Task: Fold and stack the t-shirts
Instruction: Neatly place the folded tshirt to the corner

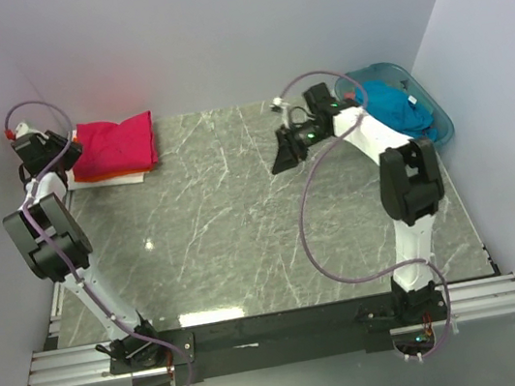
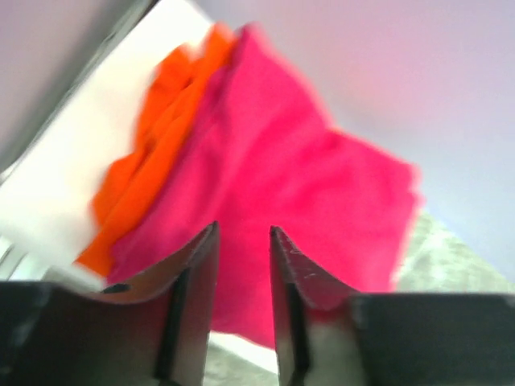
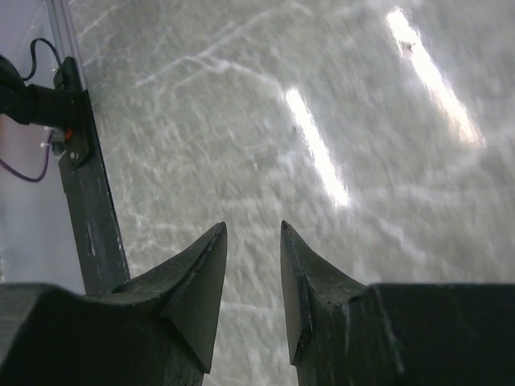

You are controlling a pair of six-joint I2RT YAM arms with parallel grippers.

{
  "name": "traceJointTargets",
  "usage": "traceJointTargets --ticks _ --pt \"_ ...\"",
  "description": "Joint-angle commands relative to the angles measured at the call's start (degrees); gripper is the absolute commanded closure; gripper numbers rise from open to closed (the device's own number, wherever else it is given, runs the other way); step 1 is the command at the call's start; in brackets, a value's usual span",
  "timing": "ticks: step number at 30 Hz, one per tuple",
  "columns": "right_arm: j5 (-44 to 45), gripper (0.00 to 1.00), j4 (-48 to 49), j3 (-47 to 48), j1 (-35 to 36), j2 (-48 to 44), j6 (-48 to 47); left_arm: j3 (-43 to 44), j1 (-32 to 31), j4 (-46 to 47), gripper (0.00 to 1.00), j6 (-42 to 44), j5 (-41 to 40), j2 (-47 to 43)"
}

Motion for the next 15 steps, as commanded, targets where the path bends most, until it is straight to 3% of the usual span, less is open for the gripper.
traceJointTargets --ticks 1,6,9,10,11,15 --pt "0.64 0.60 -4.86 10.43 6.17 4.61 -0.97 0.57 0.03 7.70 0.60 -3.22 6.66 -3.74" --pt "2.50 0.61 -1.11 27.90 15.67 13.93 10.35 7.16 0.03 9.47 0.56 -11.03 9.64 2.83" --pt "-0.05 0.62 3.29 33.47 18.05 17.19 18.52 13.31 -0.06 9.73 0.61 -16.92 11.84 7.76" --pt "-0.66 0.62 7.30 33.58 18.41 17.37 20.89 14.72 -0.23 9.82 0.64 -17.80 12.28 11.00" --pt "-1.45 0.62 9.35 33.05 18.67 16.93 24.74 17.34 -0.49 9.91 0.73 -19.38 12.64 12.51" --pt "-1.38 0.63 14.81 27.18 18.58 13.95 27.25 21.84 -1.46 9.13 0.90 -19.75 11.76 18.40"
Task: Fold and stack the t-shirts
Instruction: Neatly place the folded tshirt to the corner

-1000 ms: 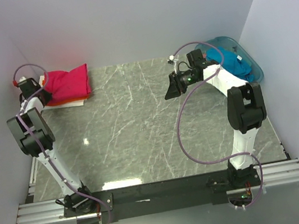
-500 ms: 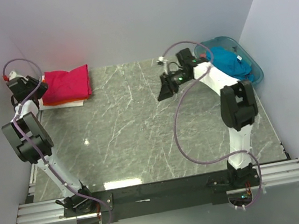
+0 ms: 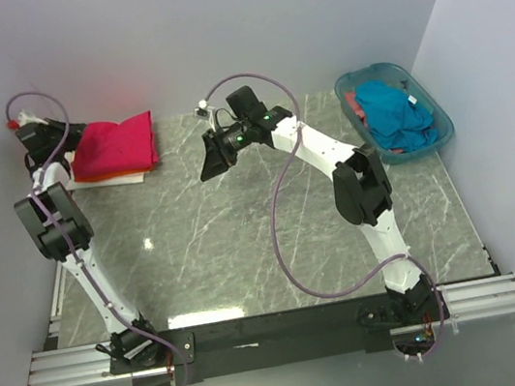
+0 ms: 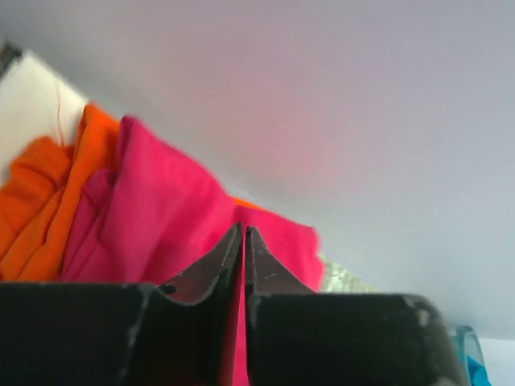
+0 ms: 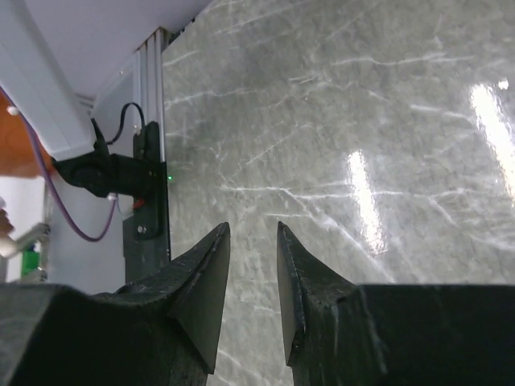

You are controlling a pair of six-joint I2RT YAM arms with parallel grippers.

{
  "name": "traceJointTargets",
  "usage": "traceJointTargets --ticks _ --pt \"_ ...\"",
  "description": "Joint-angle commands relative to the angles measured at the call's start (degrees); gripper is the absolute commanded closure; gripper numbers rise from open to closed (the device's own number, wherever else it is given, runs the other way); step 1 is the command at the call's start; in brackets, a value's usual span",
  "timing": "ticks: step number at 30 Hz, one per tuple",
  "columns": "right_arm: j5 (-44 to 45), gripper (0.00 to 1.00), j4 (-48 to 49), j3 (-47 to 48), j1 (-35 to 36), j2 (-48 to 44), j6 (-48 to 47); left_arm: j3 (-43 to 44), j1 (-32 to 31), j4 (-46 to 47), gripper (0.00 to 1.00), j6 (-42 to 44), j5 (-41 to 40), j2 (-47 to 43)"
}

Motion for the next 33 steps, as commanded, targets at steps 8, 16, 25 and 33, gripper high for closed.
traceJointTargets --ticks 8,16,25,33 --pt "-0.47 0.63 2.77 -6.38 -2.58 -6.37 1.95 6.52 -2.74 -5.02 0.93 2.35 -7.44 5.61" --pt "-1.88 0.63 0.76 -11.04 -3.19 -10.15 -1.11 8.27 -4.67 -6.35 0.95 7.46 -21.60 6.58" --pt "-3.63 0.63 -1.71 -14.56 -4.07 -12.79 -4.29 18.54 -4.76 -14.33 0.96 9.30 -23.89 12.02" --pt "-4.60 0.63 -2.06 -16.06 -5.12 -15.17 -4.64 24.53 -4.76 -19.44 0.97 9.48 -24.23 16.42"
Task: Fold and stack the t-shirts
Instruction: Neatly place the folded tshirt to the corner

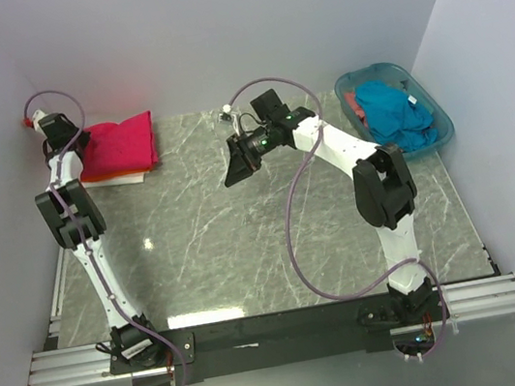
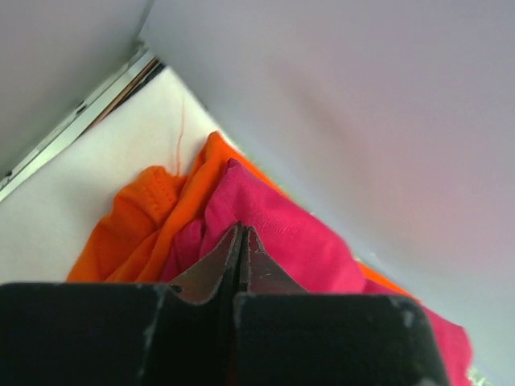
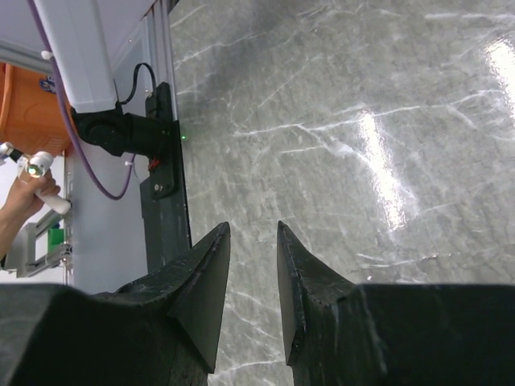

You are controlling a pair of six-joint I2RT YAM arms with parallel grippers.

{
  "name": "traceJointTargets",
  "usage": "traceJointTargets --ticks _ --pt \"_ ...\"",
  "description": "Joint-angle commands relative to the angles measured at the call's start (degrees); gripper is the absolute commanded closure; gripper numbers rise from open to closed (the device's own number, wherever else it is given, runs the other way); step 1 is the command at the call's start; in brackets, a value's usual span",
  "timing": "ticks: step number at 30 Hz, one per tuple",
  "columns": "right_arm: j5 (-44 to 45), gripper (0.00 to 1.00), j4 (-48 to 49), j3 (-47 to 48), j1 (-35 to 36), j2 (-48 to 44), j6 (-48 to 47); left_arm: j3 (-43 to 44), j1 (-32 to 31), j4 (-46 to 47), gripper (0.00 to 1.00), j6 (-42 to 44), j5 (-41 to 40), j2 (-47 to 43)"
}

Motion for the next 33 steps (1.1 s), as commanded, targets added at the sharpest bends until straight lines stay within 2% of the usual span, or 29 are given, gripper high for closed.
traceJointTargets --ticks 1,13,16,18,20,24,25,28,33 --pt "-2.11 0.63 -0.44 -0.23 -0.88 -5.38 -1.12 4.53 0.00 -3.76 0.98 1.50 -1.84 1.54" --pt "-2.99 0.62 -1.32 -2.78 -2.03 -7.75 -2.78 9.03 0.26 -6.50 0.98 4.75 -7.81 3.91" --pt "-2.82 0.62 -3.08 -3.13 -2.03 -7.66 -4.89 8.94 0.62 -5.45 0.97 5.63 -7.21 2.51" --pt "-2.99 0.63 -4.21 -3.40 -2.03 -7.66 -6.38 5.97 0.36 -1.87 0.95 6.07 -5.10 -0.47" --pt "-3.17 0.62 -4.66 -3.57 -2.03 -7.75 -7.09 3.85 -0.08 0.52 0.90 6.51 -3.52 -4.41" --pt "-2.38 0.62 -6.76 -3.22 -2.03 -8.71 -9.72 2.96 -2.19 2.55 0.73 8.18 0.87 -9.35" --pt "-2.11 0.62 -7.03 -3.40 -2.11 -8.98 -10.08 2.61 -2.37 3.16 0.65 8.09 1.67 -10.40" --pt "-1.85 0.62 -7.82 -4.01 -2.20 -10.12 -11.31 0.08 -2.90 4.48 0.55 7.39 3.17 -14.88" --pt "-0.88 0.62 -12.38 -4.45 -2.73 -11.70 -16.39 -3.36 -2.90 3.35 0.51 8.18 9.31 -20.86"
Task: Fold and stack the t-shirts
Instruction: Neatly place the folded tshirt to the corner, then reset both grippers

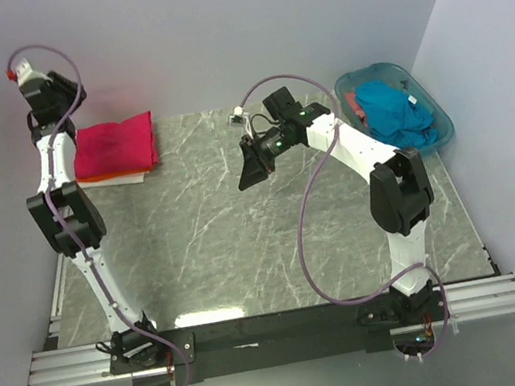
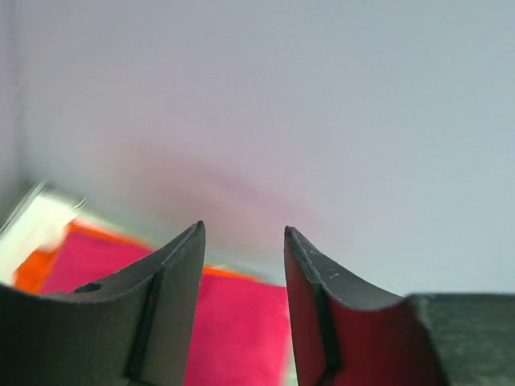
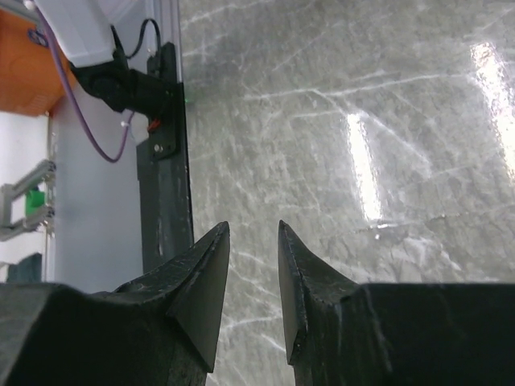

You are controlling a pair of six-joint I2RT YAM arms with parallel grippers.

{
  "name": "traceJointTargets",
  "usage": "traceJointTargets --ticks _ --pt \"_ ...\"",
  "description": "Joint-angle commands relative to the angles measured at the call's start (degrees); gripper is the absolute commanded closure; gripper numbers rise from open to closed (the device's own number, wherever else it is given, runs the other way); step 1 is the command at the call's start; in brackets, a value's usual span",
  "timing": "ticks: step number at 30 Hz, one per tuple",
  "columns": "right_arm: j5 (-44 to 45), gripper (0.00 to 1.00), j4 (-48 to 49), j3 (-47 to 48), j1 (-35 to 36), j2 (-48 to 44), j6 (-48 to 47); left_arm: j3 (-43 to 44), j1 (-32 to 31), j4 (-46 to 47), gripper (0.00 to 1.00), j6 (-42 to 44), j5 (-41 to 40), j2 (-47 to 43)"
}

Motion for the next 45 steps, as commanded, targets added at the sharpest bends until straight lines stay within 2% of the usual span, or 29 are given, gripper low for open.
traceJointTargets --ticks 1,4,7,9,10,11,12,15,18,20,25,30,33,36,39,42,45 --pt "0.97 0.62 -4.72 -0.63 -1.18 -5.87 -5.79 -3.94 0.03 2.51 0.50 1.71 9.00 -7.40" --pt "5.89 0.62 -6.05 -3.16 -3.02 -9.20 -8.78 -14.92 -0.06 4.61 0.46 3.47 12.72 -14.86" --pt "12.22 0.62 -3.16 -8.07 -6.88 -14.47 -8.96 -29.42 -0.41 7.34 0.40 7.51 6.76 -26.89" --pt "13.72 0.61 -1.83 -10.29 -10.91 -17.98 -9.04 -40.03 -0.23 10.41 0.32 8.91 4.03 -36.74" --pt "14.16 0.61 -1.65 -11.78 -12.33 -18.96 -9.22 -42.79 -0.23 10.25 0.23 8.75 3.15 -39.90" --pt "14.68 0.61 -1.65 -12.66 -13.47 -19.93 -9.40 -45.25 -0.06 9.73 0.19 8.31 2.62 -45.50" --pt "15.82 0.61 -1.39 -13.63 -14.44 -21.76 -10.09 -49.63 0.47 9.02 0.12 7.26 4.10 -48.08" --pt "18.20 0.60 1.42 -18.54 -17.70 -26.42 -10.28 -56.59 1.87 5.60 0.10 3.84 10.76 -56.70" --pt "21.80 0.59 3.62 -22.33 -20.25 -30.03 -10.01 -60.47 1.88 -1.07 0.03 4.00 16.65 -62.77" --pt "22.86 0.59 5.37 -24.35 -23.14 -31.62 -9.40 -62.58 1.53 -5.65 0.03 4.43 18.52 -67.60" --pt "23.92 0.58 9.07 -26.82 -29.38 -33.56 -6.94 -71.28 -3.83 -9.70 0.01 8.21 16.42 -78.67" --pt "25.93 0.57 13.11 -27.61 -33.78 -33.03 -4.83 -77.17 -10.76 -13.21 0.00 11.99 15.10 -81.33" --pt "28.04 0.57 15.92 -27.00 -36.24 -32.68 -3.08 -80.16 -13.41 -14.19 0.00 13.14 11.15 -82.38" --pt "34.34 0.57 19.43 -25.51 -37.83 -31.37 0.79 -84.82 -13.42 -12.17 0.00 13.23 11.23 -84.66" --pt "40.50 0.57 21.02 -22.70 -38.97 -28.82 3.34 -83.51 -13.50 -13.39 0.01 14.37 11.50 -86.33" --pt "43.16 0.57 21.90 -19.54 -39.50 -25.57 5.80 -83.69 -13.59 -12.60 0.00 14.02 12.90 -88.01" --pt "45.62 0.57 20.59 -15.68 -39.94 -21.62 7.56 -84.30 -13.68 -13.31 0.01 14.02 10.98 -90.29"
